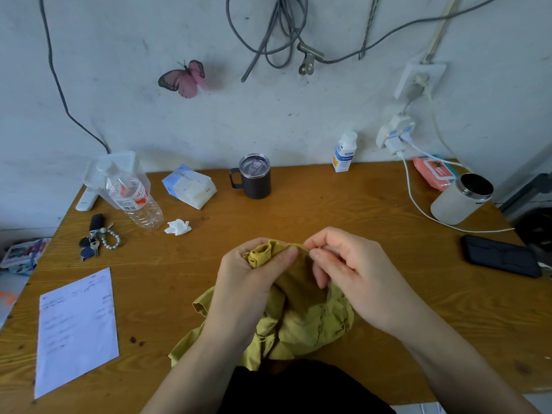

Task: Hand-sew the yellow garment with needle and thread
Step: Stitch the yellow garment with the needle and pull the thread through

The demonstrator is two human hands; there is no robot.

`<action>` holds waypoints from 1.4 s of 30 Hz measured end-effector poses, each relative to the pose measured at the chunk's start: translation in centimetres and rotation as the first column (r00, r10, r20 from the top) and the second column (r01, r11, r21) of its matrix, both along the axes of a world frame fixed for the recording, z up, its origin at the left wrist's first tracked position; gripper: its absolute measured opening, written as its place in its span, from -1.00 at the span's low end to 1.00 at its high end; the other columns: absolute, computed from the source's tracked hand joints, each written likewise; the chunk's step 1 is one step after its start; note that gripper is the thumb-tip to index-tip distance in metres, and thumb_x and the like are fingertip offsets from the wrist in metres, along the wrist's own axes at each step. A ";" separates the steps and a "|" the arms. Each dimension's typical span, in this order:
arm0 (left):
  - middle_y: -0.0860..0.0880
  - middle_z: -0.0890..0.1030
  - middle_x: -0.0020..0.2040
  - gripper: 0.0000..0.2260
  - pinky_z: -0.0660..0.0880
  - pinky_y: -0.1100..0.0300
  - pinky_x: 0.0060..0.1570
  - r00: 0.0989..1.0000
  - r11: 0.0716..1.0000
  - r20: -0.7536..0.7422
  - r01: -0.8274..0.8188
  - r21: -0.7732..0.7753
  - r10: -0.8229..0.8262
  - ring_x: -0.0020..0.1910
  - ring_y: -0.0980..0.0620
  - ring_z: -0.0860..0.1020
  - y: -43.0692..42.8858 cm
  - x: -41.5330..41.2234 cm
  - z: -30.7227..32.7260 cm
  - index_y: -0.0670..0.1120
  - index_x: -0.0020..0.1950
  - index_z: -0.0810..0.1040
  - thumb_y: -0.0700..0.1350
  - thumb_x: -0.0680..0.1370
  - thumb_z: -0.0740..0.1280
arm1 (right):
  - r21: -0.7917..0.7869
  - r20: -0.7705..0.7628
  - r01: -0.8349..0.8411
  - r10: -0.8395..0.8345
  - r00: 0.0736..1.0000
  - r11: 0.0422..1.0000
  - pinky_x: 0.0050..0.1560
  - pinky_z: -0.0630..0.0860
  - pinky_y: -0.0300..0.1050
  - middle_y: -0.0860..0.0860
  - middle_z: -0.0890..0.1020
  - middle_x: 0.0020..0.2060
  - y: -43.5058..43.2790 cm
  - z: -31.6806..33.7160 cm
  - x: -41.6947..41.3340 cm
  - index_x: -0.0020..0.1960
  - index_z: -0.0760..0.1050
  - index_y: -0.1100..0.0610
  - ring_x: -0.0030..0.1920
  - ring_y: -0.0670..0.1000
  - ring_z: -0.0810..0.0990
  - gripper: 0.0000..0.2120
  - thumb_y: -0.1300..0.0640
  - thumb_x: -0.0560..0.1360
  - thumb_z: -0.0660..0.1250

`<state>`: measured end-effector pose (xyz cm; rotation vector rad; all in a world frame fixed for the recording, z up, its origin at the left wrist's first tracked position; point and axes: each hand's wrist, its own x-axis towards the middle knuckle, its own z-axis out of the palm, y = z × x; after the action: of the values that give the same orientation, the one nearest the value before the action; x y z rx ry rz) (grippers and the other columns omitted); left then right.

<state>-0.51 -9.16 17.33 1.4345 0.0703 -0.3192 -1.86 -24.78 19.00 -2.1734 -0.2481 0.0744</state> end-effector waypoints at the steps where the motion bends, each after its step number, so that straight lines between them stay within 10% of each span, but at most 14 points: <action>1: -0.16 0.71 -0.24 -0.86 0.62 0.11 -0.19 1.000 1.000 -0.026 0.011 -0.025 -0.012 -0.23 -0.11 0.68 0.0 0.1 0.1 -0.10 -0.24 0.70 -0.04 0.33 0.44 | 0.029 -0.029 -0.006 0.006 1.000 1.000 -0.24 0.38 -0.44 -0.09 0.54 -0.45 -0.1 0.0 0.0 -0.10 0.50 0.03 -0.36 -0.18 0.53 -0.84 0.20 0.57 0.19; 21: -0.26 0.66 -0.24 -0.78 0.65 0.07 -0.18 0.909 0.924 -0.365 0.052 -0.380 -0.201 -0.26 -0.12 0.66 -0.2 0.9 0.4 -0.32 -0.19 0.64 -0.18 0.28 0.43 | 0.486 -0.066 0.024 0.009 0.998 0.874 -0.36 0.35 -0.40 -0.04 0.51 -0.46 0.1 -2.1 0.1 -0.11 0.47 0.19 -0.44 -0.19 0.43 -0.82 0.32 0.58 0.13; 34: -0.24 0.65 -0.24 -0.86 0.61 0.08 -0.15 0.909 0.891 -0.305 0.132 -0.434 -0.283 -0.21 -0.11 0.66 0.2 1.0 -0.3 -0.29 -0.22 0.63 -0.19 0.42 0.41 | 0.368 0.059 0.004 -0.027 0.998 0.930 -0.29 0.48 -0.27 -0.08 0.59 -0.36 0.5 -2.7 0.6 0.01 0.41 0.09 -0.38 -0.07 0.54 -0.84 0.02 0.50 0.19; 42: -0.27 0.69 -0.12 -0.71 0.64 0.02 -0.10 0.892 0.908 -0.396 0.038 -0.417 -0.219 -0.15 -0.15 0.69 0.5 1.5 0.2 -0.31 -0.08 0.67 -0.16 0.29 0.45 | 0.335 0.045 0.037 -0.055 0.997 0.942 -0.19 0.45 -0.41 -0.08 0.63 -0.24 -0.5 -3.0 0.7 -0.09 0.47 0.11 -0.26 -0.14 0.59 -0.94 0.25 0.51 0.29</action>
<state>1.01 -8.63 17.51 0.9386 0.2588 -0.7246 -1.20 -25.30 15.99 -1.8428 -0.2224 -0.0499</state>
